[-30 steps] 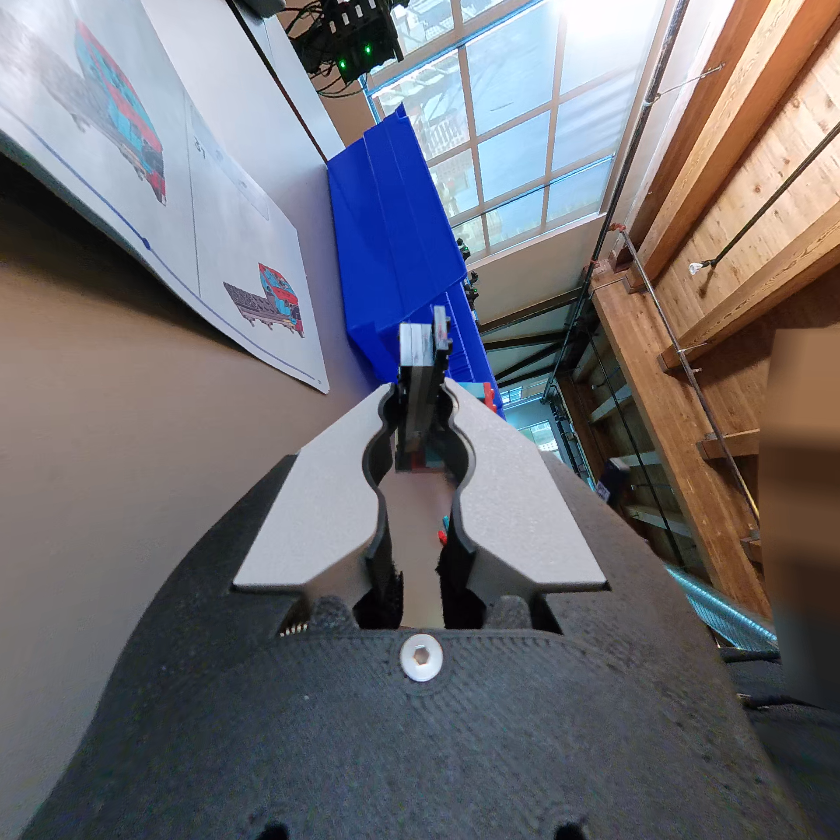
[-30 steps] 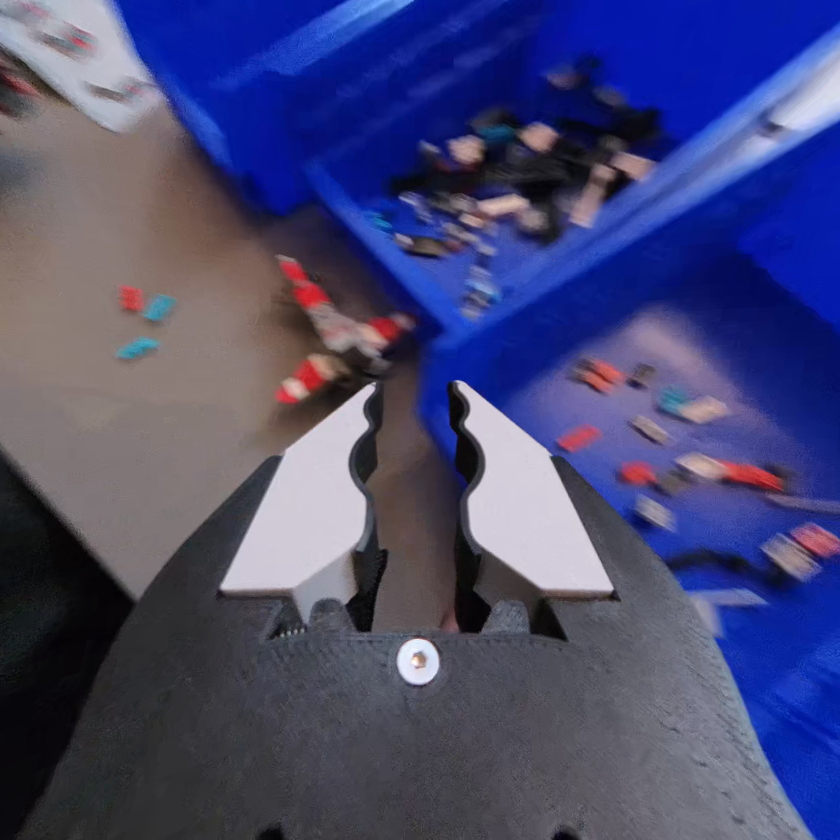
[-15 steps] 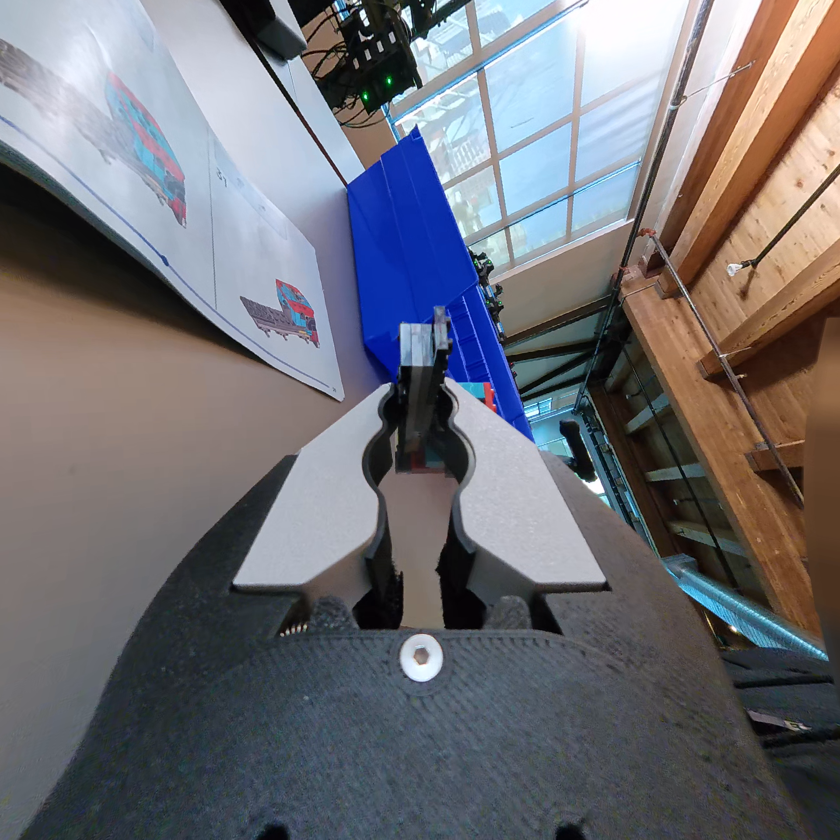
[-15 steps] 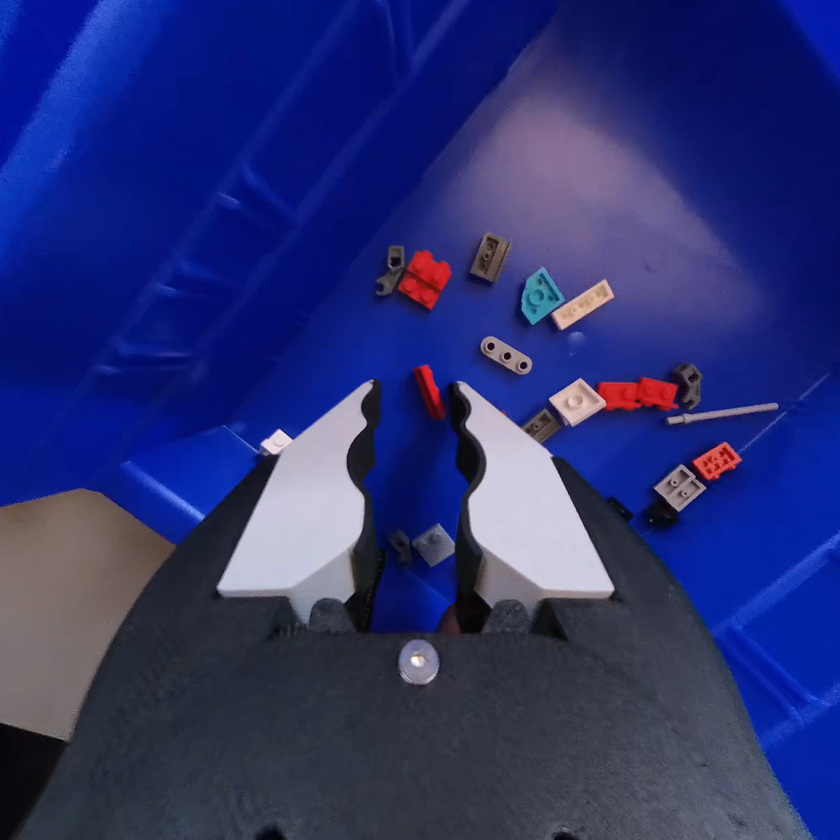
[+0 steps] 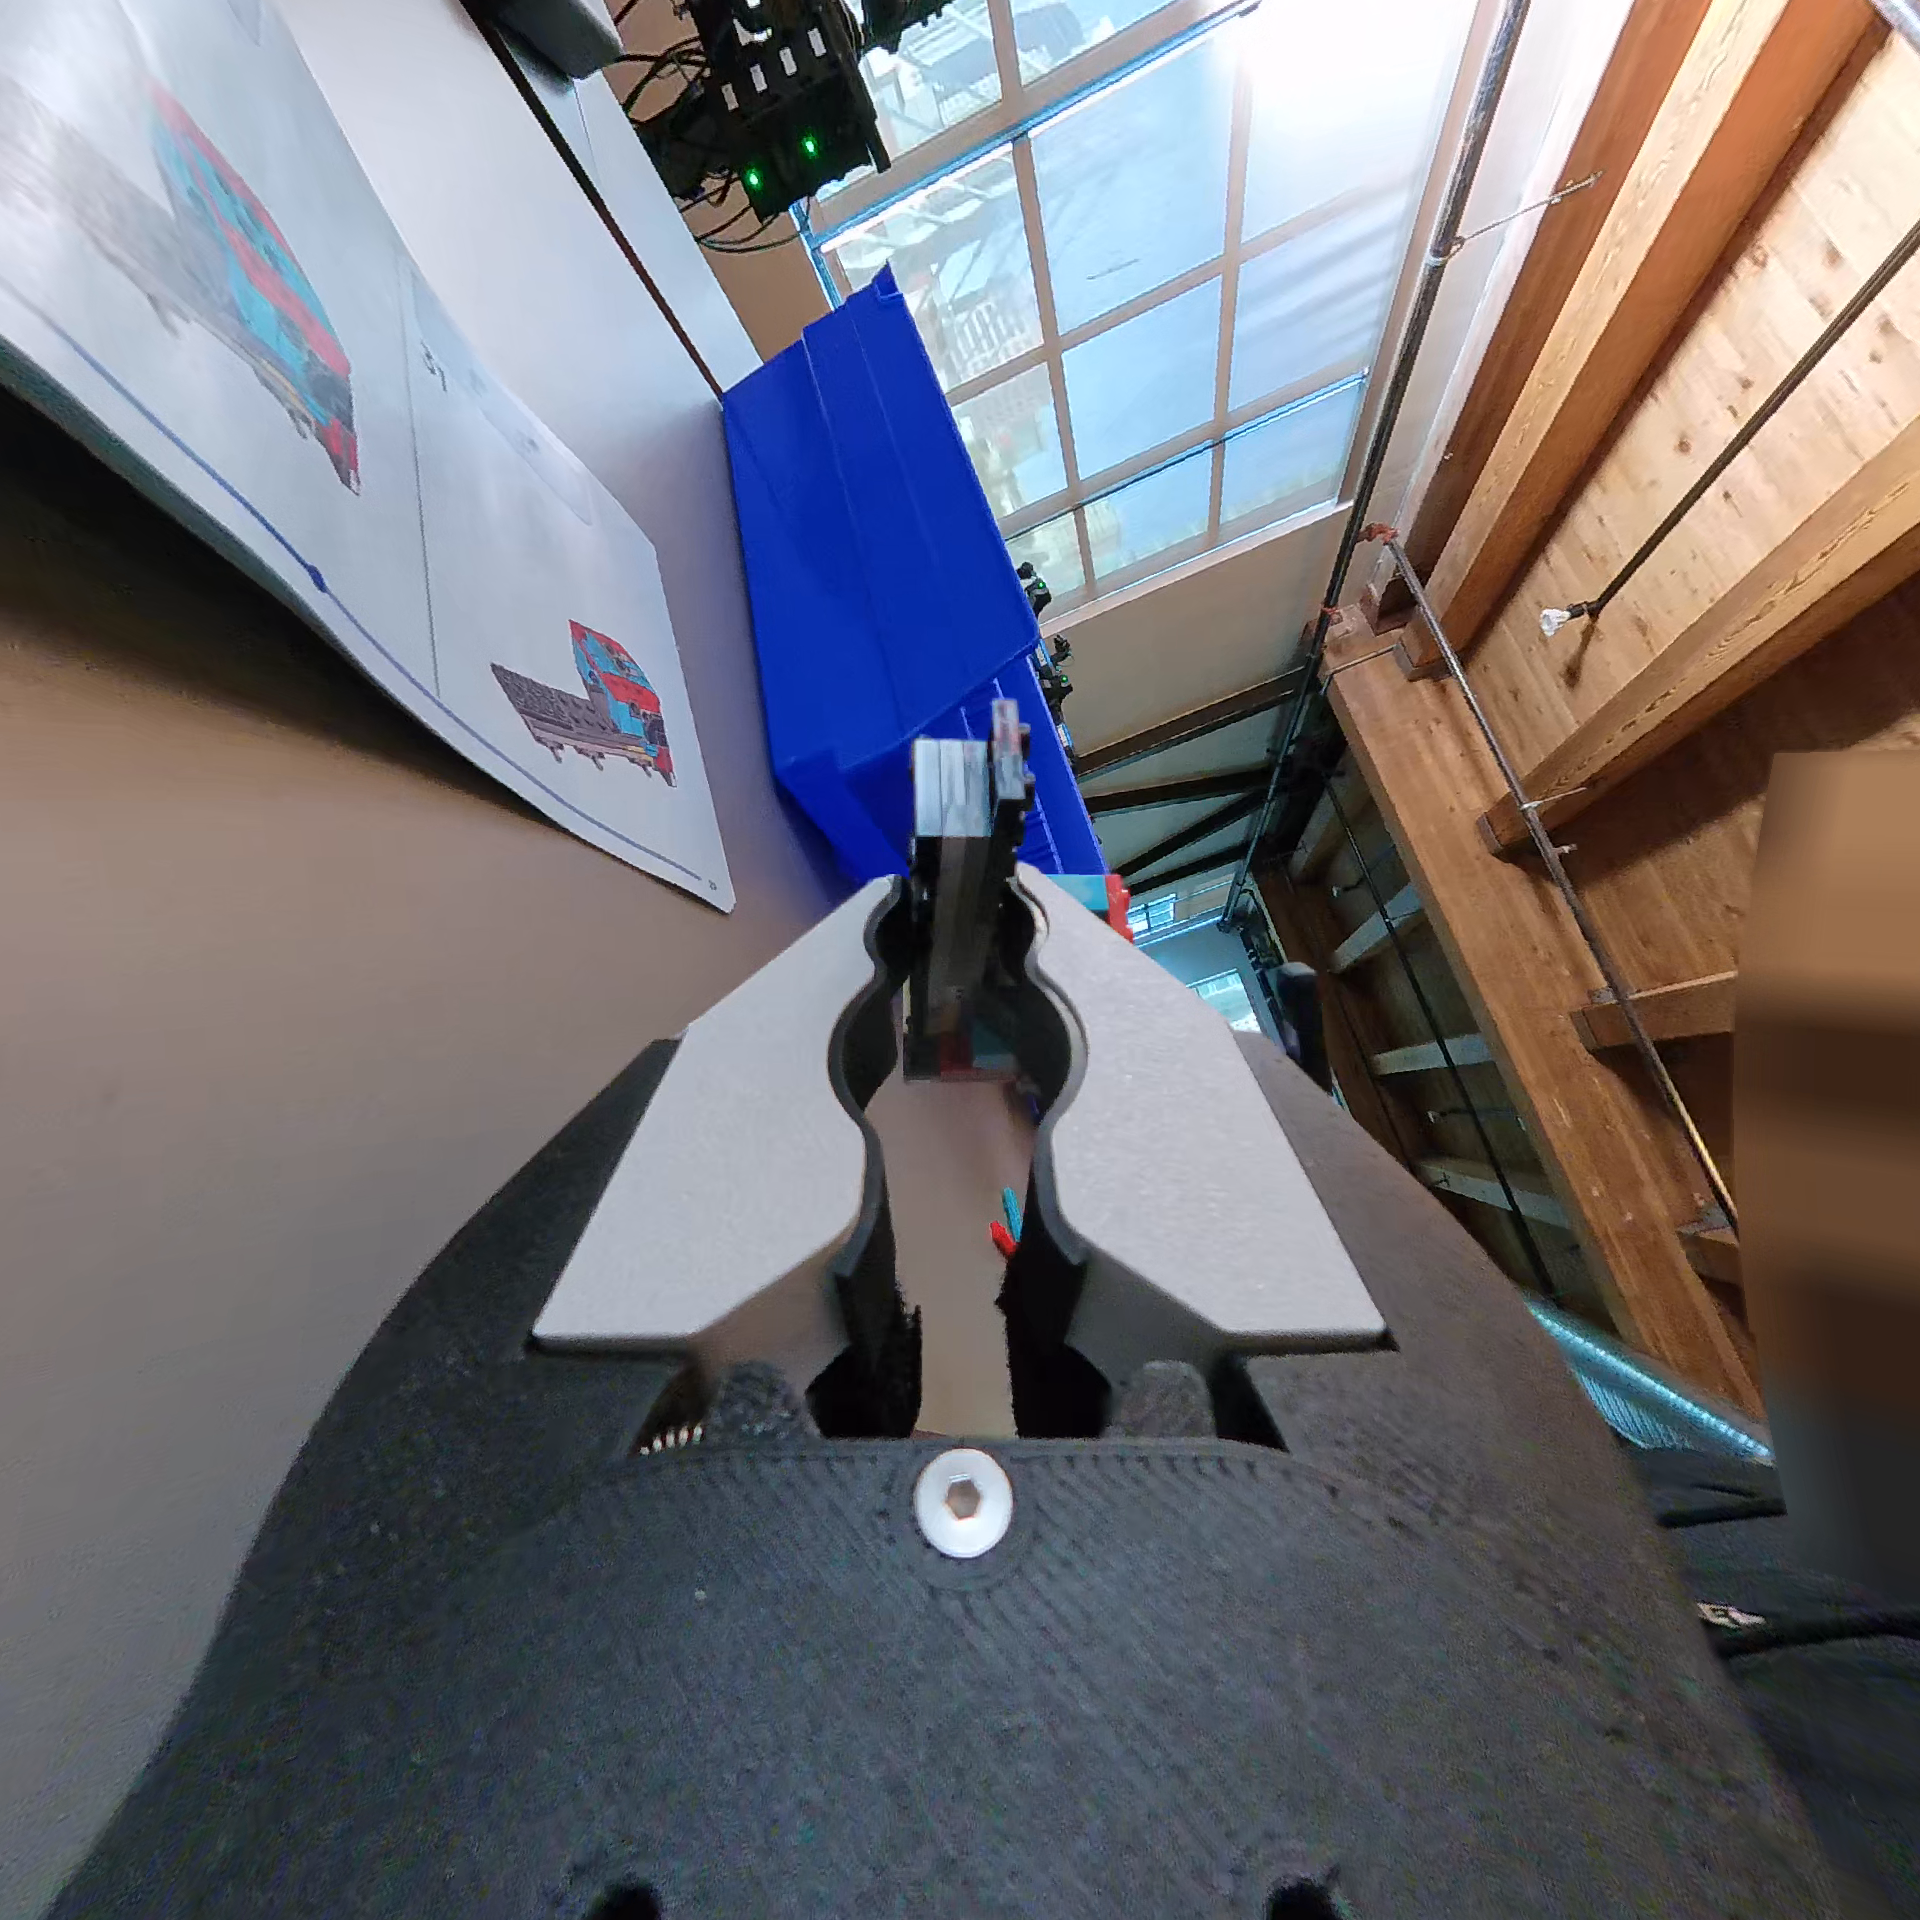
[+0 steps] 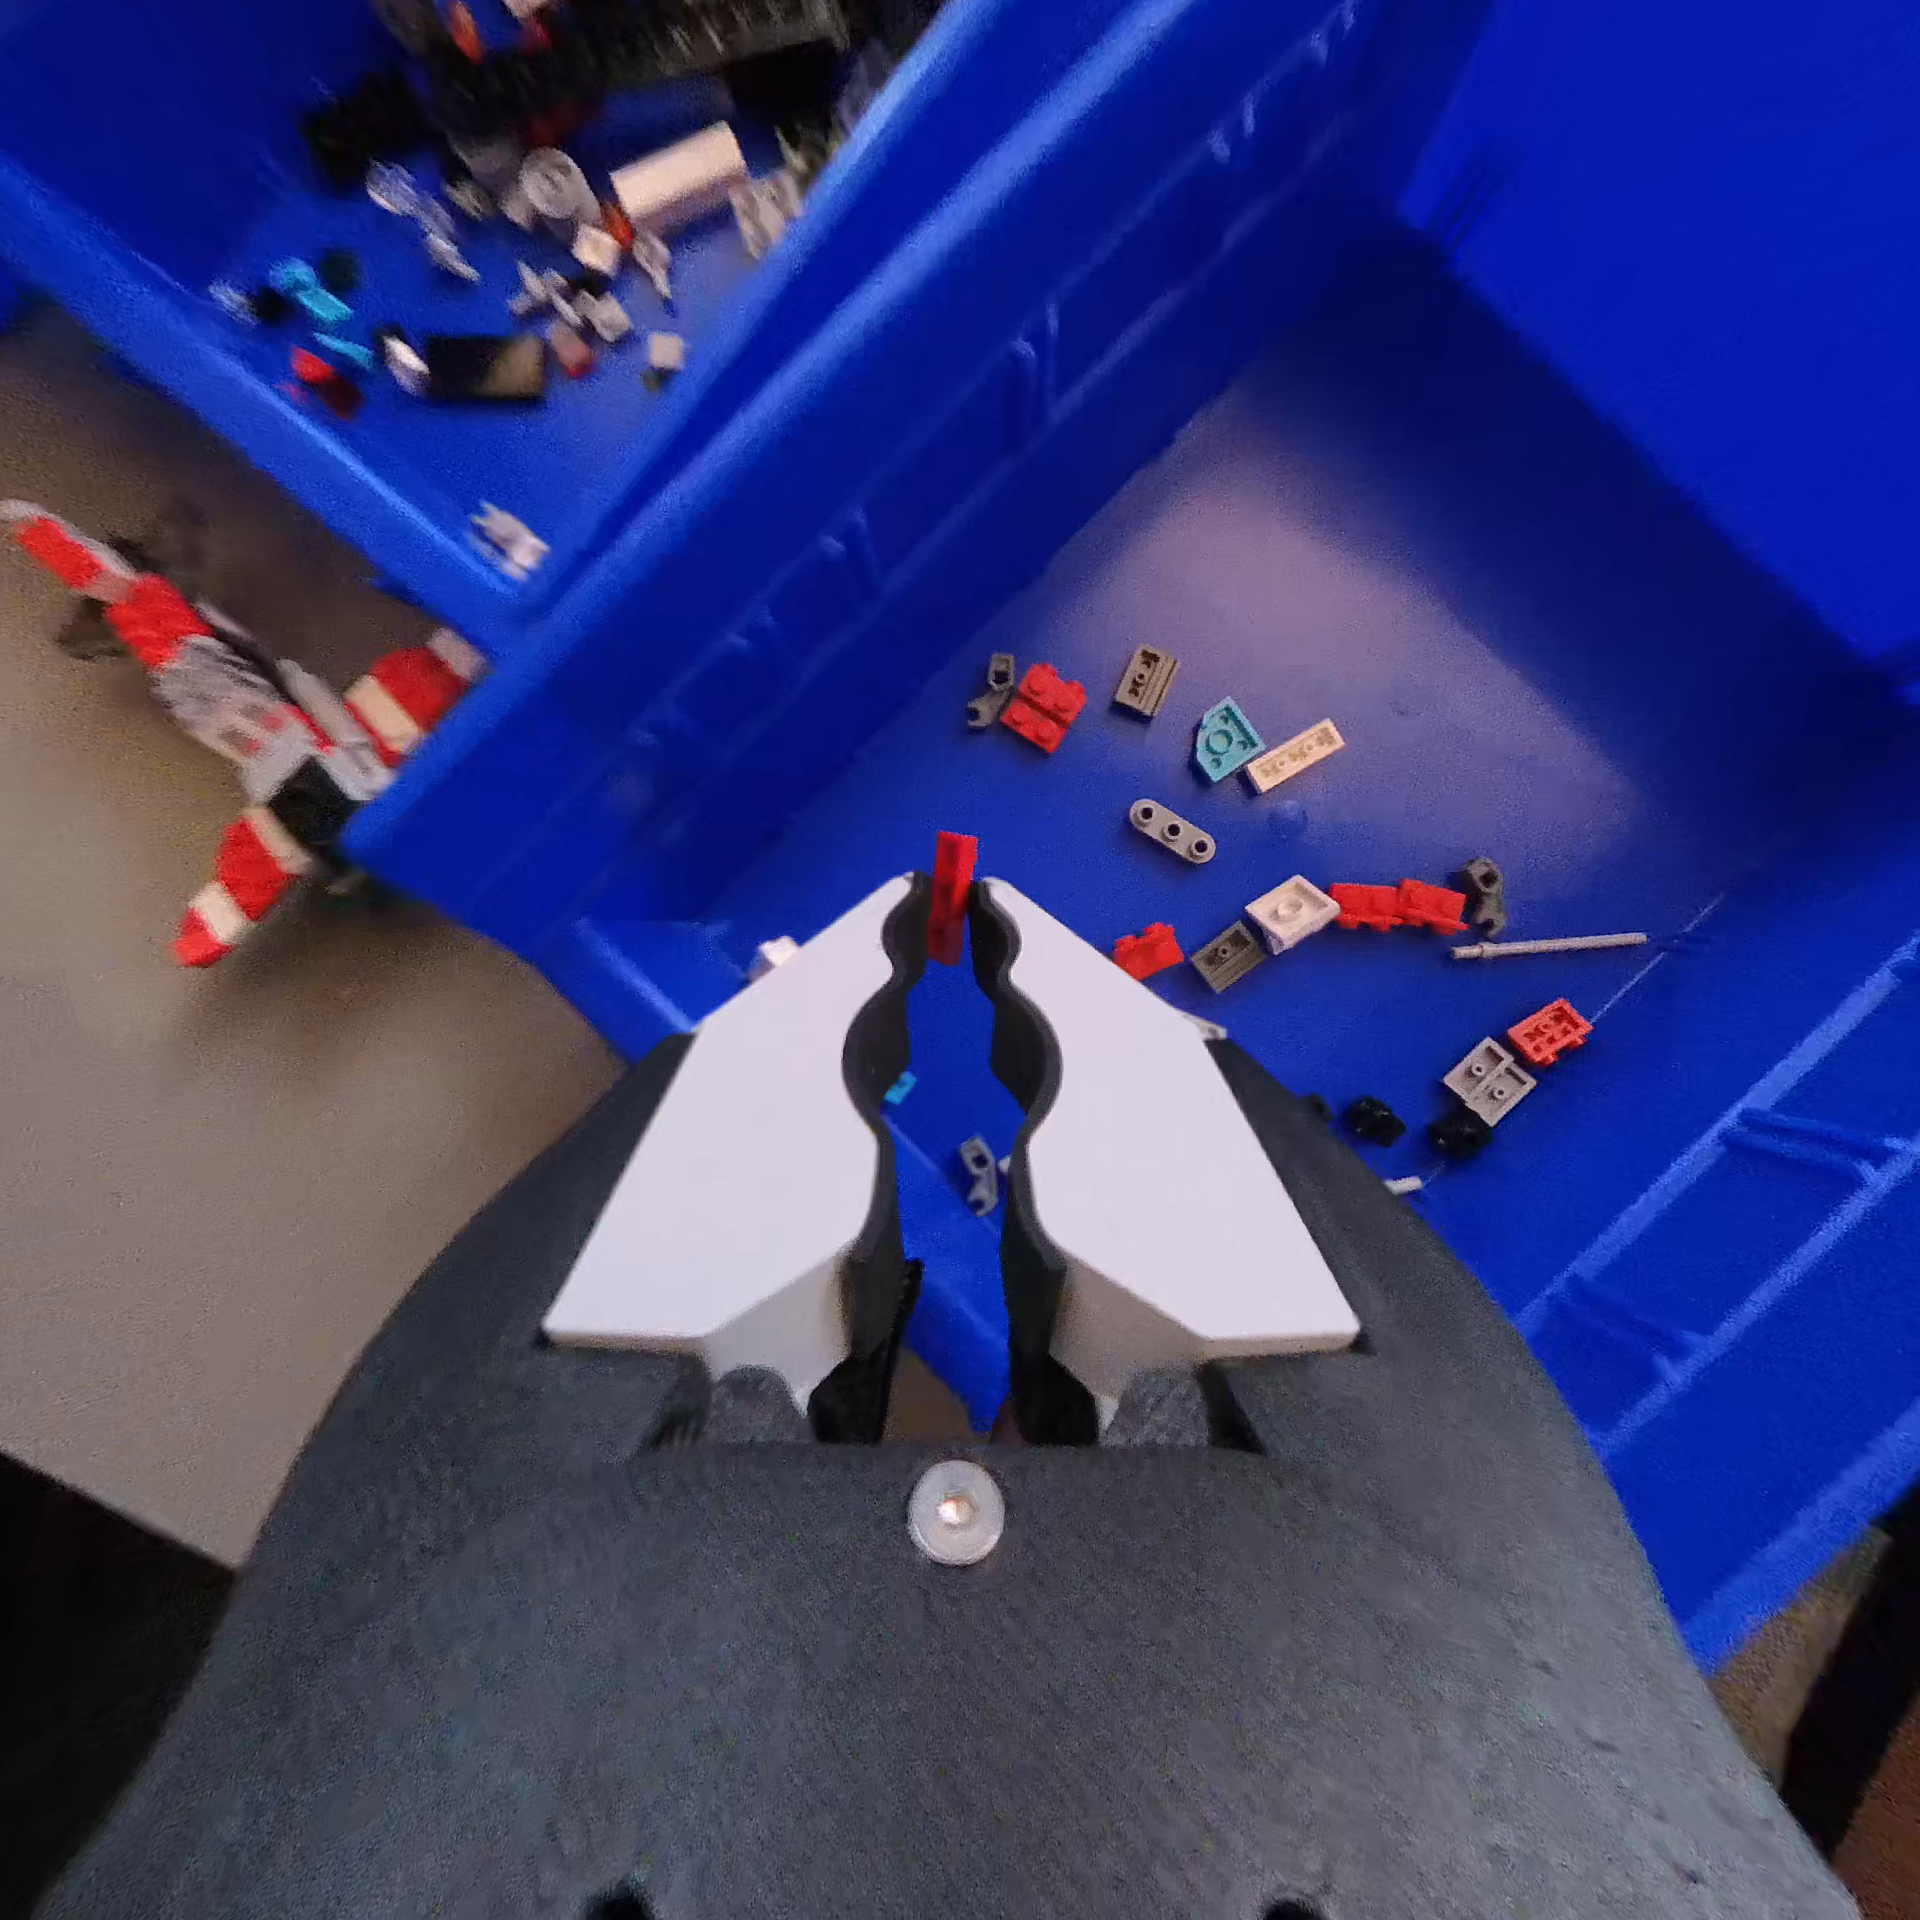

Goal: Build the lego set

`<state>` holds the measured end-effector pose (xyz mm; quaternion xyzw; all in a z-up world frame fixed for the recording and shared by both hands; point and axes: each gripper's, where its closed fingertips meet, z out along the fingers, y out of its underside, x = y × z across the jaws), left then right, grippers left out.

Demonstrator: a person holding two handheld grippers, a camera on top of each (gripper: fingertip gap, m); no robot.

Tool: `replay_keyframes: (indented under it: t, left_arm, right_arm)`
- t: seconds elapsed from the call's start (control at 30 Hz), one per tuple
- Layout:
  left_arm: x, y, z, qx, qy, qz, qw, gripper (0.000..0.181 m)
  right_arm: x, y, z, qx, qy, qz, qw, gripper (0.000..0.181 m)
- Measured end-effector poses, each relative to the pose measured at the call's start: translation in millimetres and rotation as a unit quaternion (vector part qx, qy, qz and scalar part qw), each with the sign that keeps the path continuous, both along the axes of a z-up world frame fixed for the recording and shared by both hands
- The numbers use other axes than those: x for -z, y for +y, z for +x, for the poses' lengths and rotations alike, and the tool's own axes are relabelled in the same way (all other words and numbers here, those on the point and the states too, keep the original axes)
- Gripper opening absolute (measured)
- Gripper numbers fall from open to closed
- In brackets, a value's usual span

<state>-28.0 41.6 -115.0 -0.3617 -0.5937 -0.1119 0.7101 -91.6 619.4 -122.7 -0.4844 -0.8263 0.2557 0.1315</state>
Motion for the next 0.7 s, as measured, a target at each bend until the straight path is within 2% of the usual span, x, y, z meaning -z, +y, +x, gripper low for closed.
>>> replay_keyframes:
  t: [0.13,0.2,0.27,0.37,0.43,0.5,0.6,0.7]
  left_arm:
    - [-1,1,0,0.003,0.002,0.0,1.0,0.016]
    - [-1,1,0,0.003,0.002,-0.002,1.0,0.016]
    - [1,3,0,0.004,-0.002,-0.007,1.0,0.016]
    - [3,7,-1,0.01,-0.006,-0.019,1.0,0.016]
    - [3,9,-1,0.013,-0.004,-0.029,0.999,0.016]
    - [3,11,1,0.013,0.0,-0.036,0.999,0.016]
    - [0,12,5,0.017,0.011,-0.041,0.999,0.016]
    - [-3,14,11,0.026,0.017,-0.021,0.999,0.016]
  right_arm:
    - [-43,-27,19,-0.015,0.049,-0.042,0.998,0.008]
    - [-66,-62,32,-0.045,0.072,-0.086,0.993,0.007]
    - [-74,-110,47,-0.087,0.078,-0.124,0.985,0.007]
    - [-57,-194,74,-0.164,0.047,-0.165,0.971,0.008]
    - [-37,-249,88,-0.209,0.021,-0.18,0.961,0.008]
    - [-12,-290,93,-0.237,0.006,-0.159,0.958,0.008]
    - [23,-328,93,-0.259,-0.013,-0.113,0.959,0.008]
    - [47,-342,96,-0.266,-0.027,-0.063,0.961,0.008]
